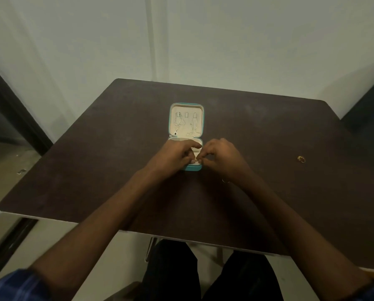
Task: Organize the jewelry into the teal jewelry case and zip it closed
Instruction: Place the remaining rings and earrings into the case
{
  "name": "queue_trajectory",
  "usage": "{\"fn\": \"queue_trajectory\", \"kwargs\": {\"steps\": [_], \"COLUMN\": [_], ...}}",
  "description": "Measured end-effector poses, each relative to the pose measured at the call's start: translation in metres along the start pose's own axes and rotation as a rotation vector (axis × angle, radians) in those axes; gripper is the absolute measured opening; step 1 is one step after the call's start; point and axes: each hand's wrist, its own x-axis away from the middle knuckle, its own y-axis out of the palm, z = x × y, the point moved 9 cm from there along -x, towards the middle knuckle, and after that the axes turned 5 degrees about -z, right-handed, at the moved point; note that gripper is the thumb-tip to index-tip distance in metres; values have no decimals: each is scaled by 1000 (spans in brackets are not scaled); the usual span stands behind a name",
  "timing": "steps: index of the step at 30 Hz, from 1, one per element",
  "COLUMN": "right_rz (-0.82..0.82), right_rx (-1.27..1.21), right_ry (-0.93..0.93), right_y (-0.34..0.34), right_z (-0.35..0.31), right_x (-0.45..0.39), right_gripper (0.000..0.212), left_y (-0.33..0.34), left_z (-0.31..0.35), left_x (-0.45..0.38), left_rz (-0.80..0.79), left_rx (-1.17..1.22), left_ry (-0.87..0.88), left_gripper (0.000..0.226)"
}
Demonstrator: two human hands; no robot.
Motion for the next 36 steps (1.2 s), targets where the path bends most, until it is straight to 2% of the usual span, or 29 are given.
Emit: {"fn": "queue_trajectory", "kwargs": {"steps": [20, 25, 29, 31, 34, 36], "right_rz": [-27, 230, 208, 177, 132, 110], "right_rx": [-2, -181, -167, -132, -93, -65], "right_ry": [22, 109, 207, 244, 254, 227], "right_y": [5, -23, -29, -31, -30, -28], "right_z": [0, 20, 57, 71, 81, 79], "right_x": [4, 29, 57, 71, 86, 90], "right_gripper": [24, 18, 15, 15, 14, 16], "left_y": [-2, -8, -19, -16, 11, 35], "left_z": [3, 2, 4, 19, 52, 63], "left_x": [1, 2, 3, 2, -4, -9], "left_rz": [37, 82, 206, 235, 142, 27], "left_rx": [-9, 26, 49, 33, -59, -116], "left_ry": [-9, -44, -61, -15, 126, 144], "left_gripper": [35, 33, 31, 31, 31, 35]}}
